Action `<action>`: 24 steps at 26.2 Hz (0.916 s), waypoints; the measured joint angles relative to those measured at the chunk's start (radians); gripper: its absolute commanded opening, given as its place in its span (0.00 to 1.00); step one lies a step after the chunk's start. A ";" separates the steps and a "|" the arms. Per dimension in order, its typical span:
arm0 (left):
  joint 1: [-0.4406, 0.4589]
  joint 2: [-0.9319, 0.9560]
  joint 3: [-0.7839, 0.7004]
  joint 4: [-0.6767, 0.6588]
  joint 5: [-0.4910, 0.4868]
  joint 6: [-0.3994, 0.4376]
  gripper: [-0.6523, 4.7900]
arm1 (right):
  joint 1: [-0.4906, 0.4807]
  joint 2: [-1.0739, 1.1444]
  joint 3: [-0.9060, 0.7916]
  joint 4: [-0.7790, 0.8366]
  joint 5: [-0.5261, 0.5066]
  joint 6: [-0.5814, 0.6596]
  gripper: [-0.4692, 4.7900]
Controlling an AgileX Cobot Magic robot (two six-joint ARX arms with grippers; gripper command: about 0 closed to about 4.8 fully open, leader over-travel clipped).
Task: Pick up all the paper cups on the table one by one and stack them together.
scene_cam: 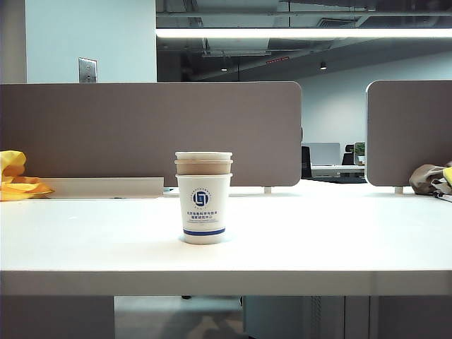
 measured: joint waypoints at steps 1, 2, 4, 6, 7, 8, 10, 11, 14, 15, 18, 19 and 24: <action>0.000 0.000 -0.004 0.000 0.000 0.000 0.11 | -0.022 -0.006 -0.003 0.000 0.000 0.000 0.09; 0.000 0.000 -0.008 0.001 0.000 0.000 0.11 | -0.040 -0.010 -0.005 -0.001 0.001 0.000 0.09; 0.000 0.000 -0.019 0.003 0.000 0.000 0.11 | -0.089 -0.027 -0.015 0.002 0.000 0.000 0.09; 0.000 0.000 -0.039 0.010 0.000 0.000 0.11 | -0.154 -0.039 -0.028 0.006 0.000 0.000 0.09; 0.000 0.000 -0.042 0.007 0.000 0.000 0.11 | -0.175 -0.038 -0.034 0.007 0.000 0.000 0.09; 0.000 0.000 -0.042 0.001 0.000 0.000 0.11 | -0.195 -0.039 -0.041 0.009 0.001 0.000 0.09; 0.000 0.000 -0.042 0.002 0.000 0.000 0.11 | -0.231 -0.038 -0.055 0.009 -0.001 0.000 0.09; 0.000 0.000 -0.042 0.002 0.000 0.000 0.11 | -0.247 -0.038 -0.061 0.011 0.000 0.000 0.09; 0.000 0.000 -0.042 0.001 0.000 0.000 0.11 | -0.286 -0.038 -0.087 0.015 0.001 0.000 0.09; 0.000 0.000 -0.042 0.000 0.000 0.000 0.11 | -0.293 -0.038 -0.098 0.014 0.000 0.000 0.09; 0.000 0.000 -0.042 -0.008 0.000 0.000 0.11 | -0.304 -0.036 -0.098 0.014 0.000 0.000 0.09; 0.000 0.000 -0.042 -0.008 0.000 0.000 0.11 | -0.304 -0.037 -0.098 0.014 0.000 0.000 0.09; 0.000 -0.001 -0.042 -0.006 0.000 0.000 0.11 | -0.302 -0.037 -0.098 0.020 0.000 0.000 0.09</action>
